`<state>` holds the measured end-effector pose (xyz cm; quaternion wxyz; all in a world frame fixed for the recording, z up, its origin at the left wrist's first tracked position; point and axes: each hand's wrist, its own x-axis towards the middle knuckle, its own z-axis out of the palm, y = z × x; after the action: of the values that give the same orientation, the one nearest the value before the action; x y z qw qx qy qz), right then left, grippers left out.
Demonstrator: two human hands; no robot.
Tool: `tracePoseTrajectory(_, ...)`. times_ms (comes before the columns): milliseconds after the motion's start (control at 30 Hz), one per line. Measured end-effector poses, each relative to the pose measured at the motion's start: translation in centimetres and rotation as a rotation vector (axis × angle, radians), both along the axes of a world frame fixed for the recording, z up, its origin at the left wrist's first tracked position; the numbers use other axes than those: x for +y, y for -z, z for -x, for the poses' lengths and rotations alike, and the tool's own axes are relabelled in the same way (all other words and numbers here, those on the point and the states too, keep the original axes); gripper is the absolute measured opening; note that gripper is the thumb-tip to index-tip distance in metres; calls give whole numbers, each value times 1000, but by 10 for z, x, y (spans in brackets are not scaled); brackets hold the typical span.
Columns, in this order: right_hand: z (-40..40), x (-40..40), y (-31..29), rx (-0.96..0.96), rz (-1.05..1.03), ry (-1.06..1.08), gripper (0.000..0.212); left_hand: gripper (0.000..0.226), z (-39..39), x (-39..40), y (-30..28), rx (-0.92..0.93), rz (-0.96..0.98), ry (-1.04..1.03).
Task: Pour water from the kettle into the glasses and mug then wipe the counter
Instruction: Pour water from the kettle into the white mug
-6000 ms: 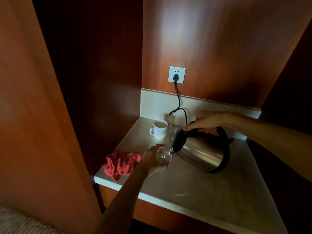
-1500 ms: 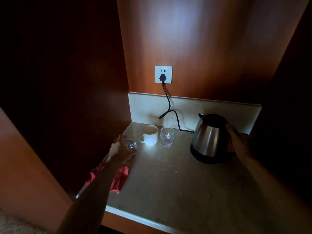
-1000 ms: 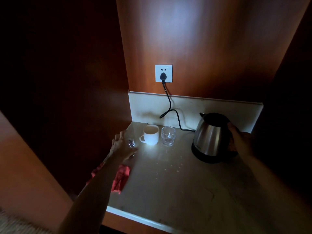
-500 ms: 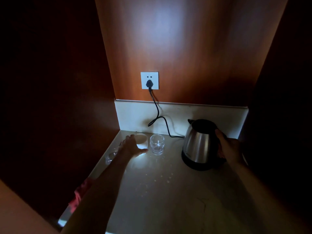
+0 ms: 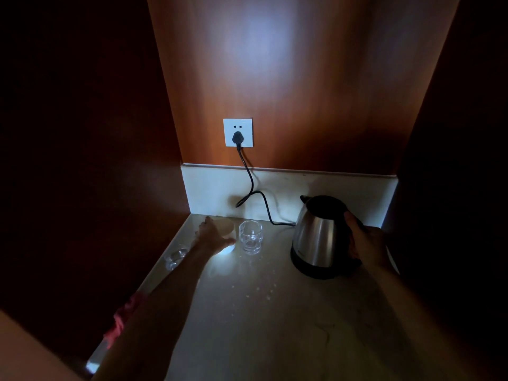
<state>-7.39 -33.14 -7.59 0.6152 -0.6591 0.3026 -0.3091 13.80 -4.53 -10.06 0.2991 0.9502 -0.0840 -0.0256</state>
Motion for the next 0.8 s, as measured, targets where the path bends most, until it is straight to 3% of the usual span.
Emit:
tracePoseTrajectory(367,6,1,-2,34,17,-40,51,96,46,11,-23,-115,38,1)
tracePoseTrajectory(800,11,2,-7,62,64,-47,53,96,153,42,16,-153,136,75)
